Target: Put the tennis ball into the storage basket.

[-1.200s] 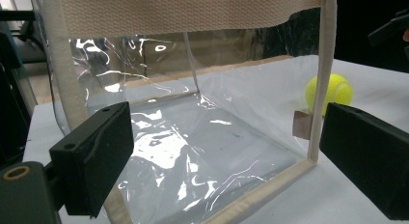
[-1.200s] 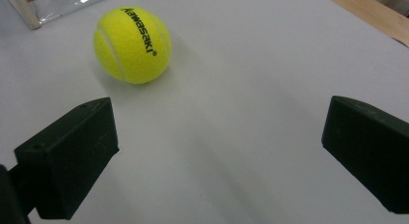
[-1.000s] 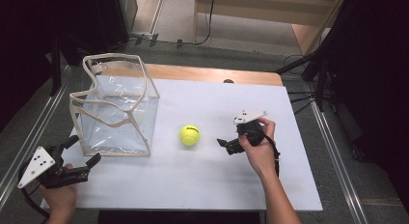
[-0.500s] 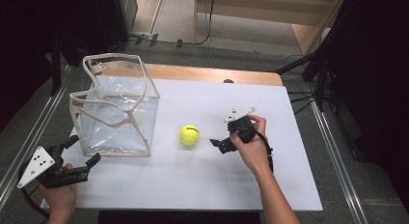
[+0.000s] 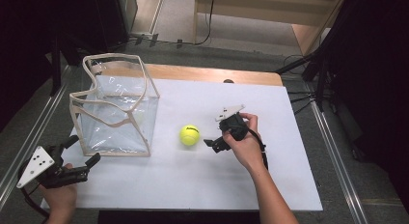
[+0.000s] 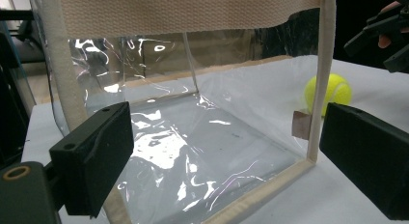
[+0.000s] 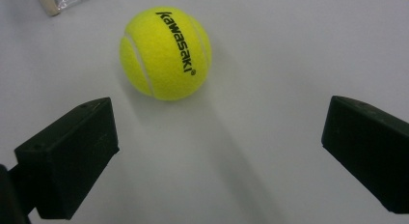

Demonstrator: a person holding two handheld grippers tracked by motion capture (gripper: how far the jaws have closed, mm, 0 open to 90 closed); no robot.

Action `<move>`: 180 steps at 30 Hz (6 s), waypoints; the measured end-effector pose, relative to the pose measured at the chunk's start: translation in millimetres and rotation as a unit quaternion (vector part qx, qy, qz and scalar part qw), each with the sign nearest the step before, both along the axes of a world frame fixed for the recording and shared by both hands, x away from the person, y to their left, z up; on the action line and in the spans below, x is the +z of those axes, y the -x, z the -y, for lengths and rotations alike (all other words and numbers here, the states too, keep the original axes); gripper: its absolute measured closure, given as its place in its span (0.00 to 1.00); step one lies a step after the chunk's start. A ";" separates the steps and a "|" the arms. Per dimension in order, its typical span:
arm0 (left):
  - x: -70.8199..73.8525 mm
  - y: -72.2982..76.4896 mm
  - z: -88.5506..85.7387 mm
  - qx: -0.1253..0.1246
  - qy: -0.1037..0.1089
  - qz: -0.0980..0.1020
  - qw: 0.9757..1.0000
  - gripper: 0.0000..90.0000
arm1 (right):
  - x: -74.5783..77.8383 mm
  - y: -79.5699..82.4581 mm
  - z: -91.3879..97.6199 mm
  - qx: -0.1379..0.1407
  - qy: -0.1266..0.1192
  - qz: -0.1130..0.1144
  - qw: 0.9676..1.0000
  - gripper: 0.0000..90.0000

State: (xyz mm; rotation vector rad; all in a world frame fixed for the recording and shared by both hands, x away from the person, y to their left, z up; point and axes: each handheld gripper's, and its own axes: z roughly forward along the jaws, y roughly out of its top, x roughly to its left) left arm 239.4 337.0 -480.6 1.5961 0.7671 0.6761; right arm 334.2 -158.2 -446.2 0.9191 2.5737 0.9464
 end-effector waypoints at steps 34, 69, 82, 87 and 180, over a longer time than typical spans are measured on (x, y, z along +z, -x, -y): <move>0.2 -0.1 -0.5 -0.001 0.001 0.000 1.000 0.06 | -10.4 -17.0 -39.9 0.053 0.048 -0.038 0.997 0.00; 0.2 -0.3 -1.1 -0.003 0.003 0.002 1.000 0.06 | -21.9 -35.7 -73.6 0.086 0.076 -0.059 0.992 0.08; 0.3 -0.5 -1.0 -0.003 0.002 0.001 1.000 0.06 | -29.4 -38.8 -80.8 0.076 0.090 -0.073 0.990 0.08; 0.3 -0.7 -0.9 -0.003 0.004 0.001 1.000 0.06 | -32.7 -41.6 -80.7 0.072 0.083 -0.074 0.991 0.19; 0.3 -1.6 -1.6 -0.006 0.013 -0.001 1.000 0.06 | 76.6 -58.8 -134.0 0.168 0.029 -0.063 0.983 0.26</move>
